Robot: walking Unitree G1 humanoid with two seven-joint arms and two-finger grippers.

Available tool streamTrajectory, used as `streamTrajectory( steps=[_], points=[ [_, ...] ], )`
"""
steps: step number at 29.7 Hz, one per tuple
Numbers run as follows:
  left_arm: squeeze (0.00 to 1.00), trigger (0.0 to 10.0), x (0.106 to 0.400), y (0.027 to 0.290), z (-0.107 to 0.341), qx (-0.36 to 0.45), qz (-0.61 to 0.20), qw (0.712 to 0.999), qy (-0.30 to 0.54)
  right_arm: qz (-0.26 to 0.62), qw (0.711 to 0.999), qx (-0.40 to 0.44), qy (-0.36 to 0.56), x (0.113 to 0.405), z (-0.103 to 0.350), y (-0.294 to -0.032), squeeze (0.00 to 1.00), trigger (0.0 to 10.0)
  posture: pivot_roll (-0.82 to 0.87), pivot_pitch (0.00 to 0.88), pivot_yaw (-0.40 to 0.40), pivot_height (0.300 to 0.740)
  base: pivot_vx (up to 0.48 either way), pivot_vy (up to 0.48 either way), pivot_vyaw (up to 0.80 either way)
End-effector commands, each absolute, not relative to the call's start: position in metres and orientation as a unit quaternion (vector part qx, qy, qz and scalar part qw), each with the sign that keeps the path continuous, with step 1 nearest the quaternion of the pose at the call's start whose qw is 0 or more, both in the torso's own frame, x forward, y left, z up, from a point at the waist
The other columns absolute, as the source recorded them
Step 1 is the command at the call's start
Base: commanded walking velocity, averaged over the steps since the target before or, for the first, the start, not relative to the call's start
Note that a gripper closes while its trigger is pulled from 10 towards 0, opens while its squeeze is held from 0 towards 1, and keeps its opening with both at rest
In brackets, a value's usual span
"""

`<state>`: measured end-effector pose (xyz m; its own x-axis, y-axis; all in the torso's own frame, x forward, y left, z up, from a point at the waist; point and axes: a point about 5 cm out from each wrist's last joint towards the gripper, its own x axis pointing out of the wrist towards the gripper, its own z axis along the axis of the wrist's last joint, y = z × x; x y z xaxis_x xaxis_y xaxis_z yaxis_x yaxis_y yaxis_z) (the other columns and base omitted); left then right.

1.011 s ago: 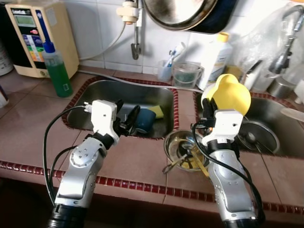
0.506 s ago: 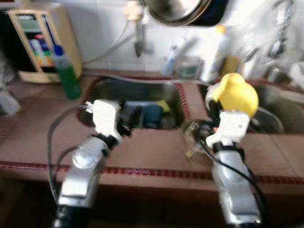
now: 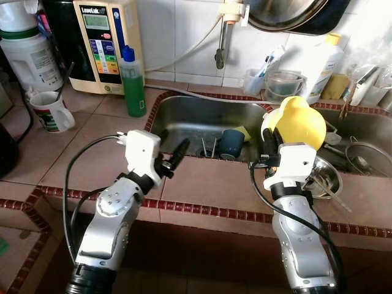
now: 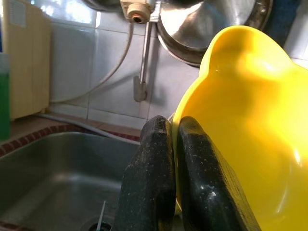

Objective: Kitchen organization

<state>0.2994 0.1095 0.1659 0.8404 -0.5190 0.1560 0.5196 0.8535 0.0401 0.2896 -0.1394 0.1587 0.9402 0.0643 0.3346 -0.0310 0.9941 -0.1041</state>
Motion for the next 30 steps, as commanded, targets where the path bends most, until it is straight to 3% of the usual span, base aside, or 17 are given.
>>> streamTrajectory(
  steps=[1,30],
  points=[
    [0.0,10.0,0.299,0.107,0.173,0.008,-0.277,0.956,-0.092,0.022,0.983,-0.051,-0.176,0.293,0.163,-0.147,0.0,10.0,-0.2,0.02,-0.018,0.732,0.0,0.0,0.0],
    [0.0,10.0,0.273,0.083,0.169,0.052,-0.371,0.922,-0.099,0.099,0.976,-0.069,-0.18,0.316,0.179,-0.158,0.0,10.0,-0.18,0.028,-0.047,0.732,0.0,0.0,0.0]
  ],
)
